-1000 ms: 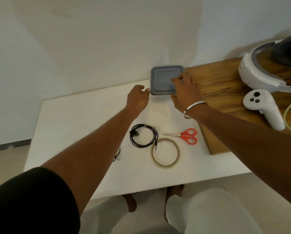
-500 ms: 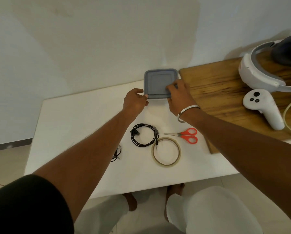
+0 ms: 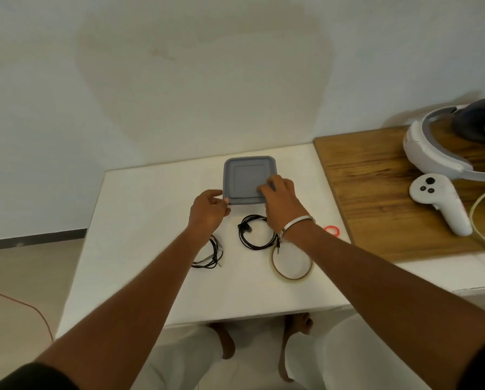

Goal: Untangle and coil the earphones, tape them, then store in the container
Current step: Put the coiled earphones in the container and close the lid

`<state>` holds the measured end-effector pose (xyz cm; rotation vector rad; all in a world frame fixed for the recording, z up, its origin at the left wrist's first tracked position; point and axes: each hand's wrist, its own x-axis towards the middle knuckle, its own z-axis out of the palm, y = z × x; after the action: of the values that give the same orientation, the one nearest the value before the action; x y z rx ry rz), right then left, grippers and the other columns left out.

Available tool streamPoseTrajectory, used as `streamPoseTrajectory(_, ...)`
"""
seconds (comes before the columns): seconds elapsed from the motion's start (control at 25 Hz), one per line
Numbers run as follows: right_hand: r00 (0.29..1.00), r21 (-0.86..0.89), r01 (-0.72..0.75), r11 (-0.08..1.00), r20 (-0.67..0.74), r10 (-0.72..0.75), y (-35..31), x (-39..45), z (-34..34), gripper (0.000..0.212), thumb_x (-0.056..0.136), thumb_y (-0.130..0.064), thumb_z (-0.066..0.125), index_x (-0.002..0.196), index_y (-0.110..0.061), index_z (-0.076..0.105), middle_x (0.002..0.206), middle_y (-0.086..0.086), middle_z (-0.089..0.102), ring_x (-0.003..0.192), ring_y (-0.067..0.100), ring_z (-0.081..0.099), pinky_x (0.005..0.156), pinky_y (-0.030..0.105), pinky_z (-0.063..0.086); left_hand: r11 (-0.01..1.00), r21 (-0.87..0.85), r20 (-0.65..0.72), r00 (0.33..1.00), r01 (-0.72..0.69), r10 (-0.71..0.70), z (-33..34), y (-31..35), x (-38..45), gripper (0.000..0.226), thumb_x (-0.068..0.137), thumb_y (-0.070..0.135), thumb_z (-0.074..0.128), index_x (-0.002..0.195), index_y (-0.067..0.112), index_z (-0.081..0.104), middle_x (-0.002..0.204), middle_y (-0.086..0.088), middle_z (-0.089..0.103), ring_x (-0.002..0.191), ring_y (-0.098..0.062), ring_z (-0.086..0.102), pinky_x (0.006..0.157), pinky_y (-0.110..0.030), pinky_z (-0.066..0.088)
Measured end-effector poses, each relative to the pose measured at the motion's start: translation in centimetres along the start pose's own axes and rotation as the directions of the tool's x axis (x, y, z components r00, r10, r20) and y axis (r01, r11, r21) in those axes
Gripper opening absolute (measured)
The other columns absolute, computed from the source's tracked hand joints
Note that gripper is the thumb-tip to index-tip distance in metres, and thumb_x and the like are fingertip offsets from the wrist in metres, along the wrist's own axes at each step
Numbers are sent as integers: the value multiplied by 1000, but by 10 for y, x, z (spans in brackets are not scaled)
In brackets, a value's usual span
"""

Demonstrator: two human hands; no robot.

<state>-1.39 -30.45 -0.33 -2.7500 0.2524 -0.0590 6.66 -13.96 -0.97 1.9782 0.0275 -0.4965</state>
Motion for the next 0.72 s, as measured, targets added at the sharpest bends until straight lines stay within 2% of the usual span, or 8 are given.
streamPoseTrajectory(0.12, 999, 0, 16, 1000, 44, -16, -19, -8, 7, 56, 80, 6, 54, 133, -9, 43, 143, 14, 27, 133, 35, 22, 100, 40, 45, 999, -32, -21, 1000, 16, -17, -17, -14, -10, 33, 94, 14, 61, 126, 11, 56, 103, -10, 69, 86, -18, 73, 95, -40, 54)
streamPoseTrajectory(0.28, 997, 4, 27, 1000, 76, -28, -42, -16, 14, 60, 79, 4, 58, 134, -11, 42, 145, 13, 25, 135, 35, 20, 99, 40, 46, 999, -27, -47, 999, 20, -21, -36, -29, -23, 34, 94, 15, 60, 128, 10, 56, 103, -9, 70, 87, -18, 73, 94, -42, 55)
streamPoseTrajectory(0.4, 994, -17, 32, 999, 103, -30, -53, -21, 18, 60, 80, 3, 57, 136, -12, 40, 146, 12, 23, 136, 34, 18, 99, 38, 45, 999, -35, -57, 998, 27, -29, -46, -36, -31, 33, 95, 16, 59, 127, 11, 56, 102, -7, 71, 86, -15, 72, 76, -41, 58)
streamPoseTrajectory(0.52, 992, -23, 45, 999, 115, -42, -56, -25, 19, 61, 81, 1, 58, 137, -12, 39, 147, 12, 22, 137, 33, 17, 100, 37, 45, 997, -61, -56, 997, 44, -48, -50, -40, -36, 32, 95, 16, 59, 127, 12, 56, 105, -7, 70, 87, -13, 72, 57, -31, 51)
streamPoseTrajectory(0.6, 991, -35, 57, 998, 121, -52, -57, -27, 18, 60, 81, 1, 58, 136, -12, 39, 147, 12, 22, 137, 32, 17, 100, 36, 45, 994, -99, -58, 996, 55, -61, -51, -42, -41, 31, 96, 15, 58, 126, 11, 57, 104, -7, 71, 88, -14, 71, 56, -28, 50)
streamPoseTrajectory(0.72, 991, -62, 60, 996, 124, -52, -61, -29, 15, 57, 81, -3, 58, 135, -13, 42, 146, 12, 26, 135, 33, 21, 104, 38, 41, 987, -139, -56, 994, 81, -89, -51, -43, -44, 27, 96, 15, 58, 123, 12, 59, 103, -6, 72, 85, -10, 71, 64, -29, 53)
